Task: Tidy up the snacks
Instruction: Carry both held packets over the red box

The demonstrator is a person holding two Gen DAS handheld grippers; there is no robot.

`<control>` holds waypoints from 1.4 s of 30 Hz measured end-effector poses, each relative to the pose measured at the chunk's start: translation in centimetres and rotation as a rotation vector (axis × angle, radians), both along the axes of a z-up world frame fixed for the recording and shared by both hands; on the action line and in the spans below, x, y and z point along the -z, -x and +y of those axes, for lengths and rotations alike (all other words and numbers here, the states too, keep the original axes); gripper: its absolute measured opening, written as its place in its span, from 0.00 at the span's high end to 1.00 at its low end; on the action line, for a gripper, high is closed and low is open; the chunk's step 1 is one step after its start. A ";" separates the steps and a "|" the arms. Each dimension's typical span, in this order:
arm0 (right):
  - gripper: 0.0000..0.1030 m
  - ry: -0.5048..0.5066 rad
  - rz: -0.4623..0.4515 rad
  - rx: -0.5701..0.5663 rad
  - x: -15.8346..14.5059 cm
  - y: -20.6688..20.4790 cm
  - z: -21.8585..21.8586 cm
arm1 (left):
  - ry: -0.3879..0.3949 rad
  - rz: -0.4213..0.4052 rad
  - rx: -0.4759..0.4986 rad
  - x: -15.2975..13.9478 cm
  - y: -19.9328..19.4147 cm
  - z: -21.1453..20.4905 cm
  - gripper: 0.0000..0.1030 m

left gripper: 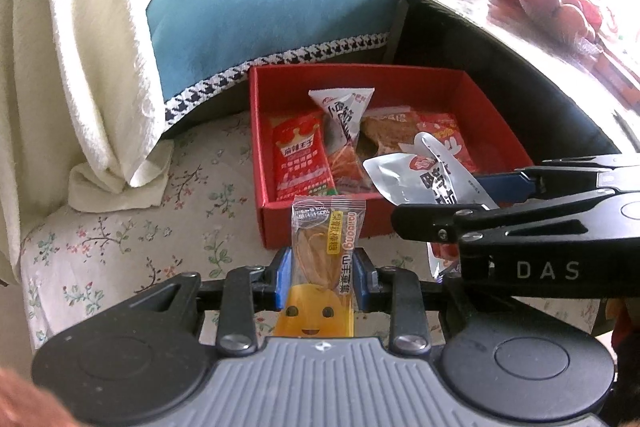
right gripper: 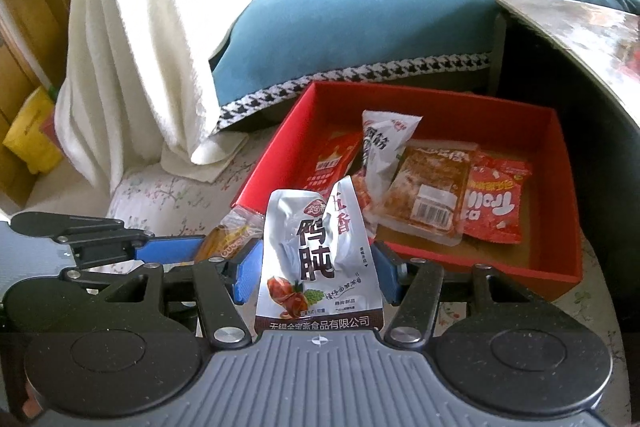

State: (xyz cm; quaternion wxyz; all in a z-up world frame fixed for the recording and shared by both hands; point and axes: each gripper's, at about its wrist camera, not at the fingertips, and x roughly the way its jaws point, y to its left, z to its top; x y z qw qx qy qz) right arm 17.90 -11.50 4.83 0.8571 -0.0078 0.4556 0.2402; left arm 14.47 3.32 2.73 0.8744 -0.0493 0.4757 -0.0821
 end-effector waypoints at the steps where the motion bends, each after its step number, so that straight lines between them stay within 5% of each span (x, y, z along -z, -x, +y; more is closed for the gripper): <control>1: 0.37 -0.003 -0.001 0.005 -0.1 -0.1 -0.1 | 0.002 -0.002 0.000 -0.1 -0.1 -0.1 0.76; 26: 0.37 -0.055 -0.054 0.138 -1.4 -3.6 -2.6 | 0.009 -0.086 -0.026 -1.9 -4.2 -2.8 0.76; 33: 0.48 -0.067 -0.047 0.172 -0.9 -5.6 -2.6 | 0.019 -0.083 -0.063 -1.4 -6.2 -3.0 0.76; 40: 0.46 -0.020 0.009 0.204 0.5 -6.8 -3.5 | -0.008 -0.028 -0.069 0.8 -8.8 -3.6 0.76; 42: 0.39 -0.005 0.019 0.200 0.3 -5.7 -4.4 | -0.028 -0.007 -0.060 1.4 -8.8 -3.6 0.76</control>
